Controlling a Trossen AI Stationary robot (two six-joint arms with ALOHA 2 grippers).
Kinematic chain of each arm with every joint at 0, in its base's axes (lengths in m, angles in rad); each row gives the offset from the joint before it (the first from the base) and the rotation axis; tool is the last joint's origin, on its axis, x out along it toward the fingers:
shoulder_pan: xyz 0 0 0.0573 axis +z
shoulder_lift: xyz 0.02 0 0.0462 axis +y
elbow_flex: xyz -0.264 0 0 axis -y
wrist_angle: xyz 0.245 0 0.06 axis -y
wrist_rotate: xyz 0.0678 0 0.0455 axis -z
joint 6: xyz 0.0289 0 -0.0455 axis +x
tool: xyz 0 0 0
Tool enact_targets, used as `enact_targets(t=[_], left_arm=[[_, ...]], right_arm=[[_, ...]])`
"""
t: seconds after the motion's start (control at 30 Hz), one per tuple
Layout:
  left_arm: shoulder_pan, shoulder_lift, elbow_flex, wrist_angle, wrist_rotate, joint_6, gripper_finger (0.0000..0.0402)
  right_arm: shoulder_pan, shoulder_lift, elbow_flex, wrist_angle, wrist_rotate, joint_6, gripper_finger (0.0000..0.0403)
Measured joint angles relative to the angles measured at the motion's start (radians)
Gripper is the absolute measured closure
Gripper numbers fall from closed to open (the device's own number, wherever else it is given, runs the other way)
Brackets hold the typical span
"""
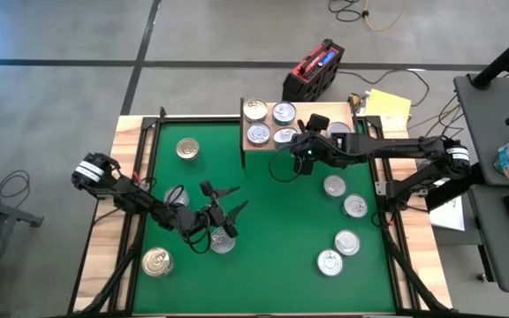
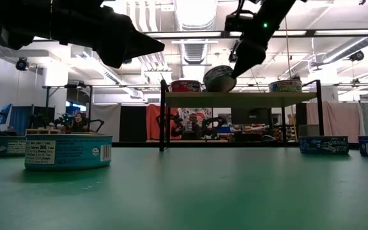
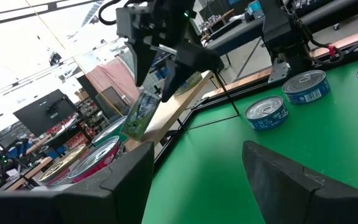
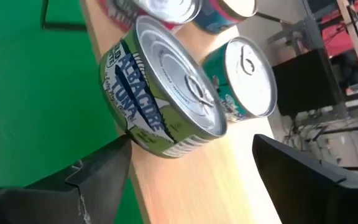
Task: Stack canned seafood by type on shelf
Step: Put the green tuna can on the shelf
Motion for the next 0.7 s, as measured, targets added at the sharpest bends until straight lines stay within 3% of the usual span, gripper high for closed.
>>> enact_targets(t=[0.6, 0.7], left_arm=[[0.000, 0.000, 0.000, -0.008, 0.000, -0.014, 0.0173], [0.000, 0.000, 0.000, -0.020, 0.001, -0.023, 0.0173]], right_arm=[[-0.010, -0.030, 0.044, -0.037, -0.059, 0.072, 0.0102], [-0.011, -0.061, 0.046, -0.028, -0.176, 0.092, 0.0123]])
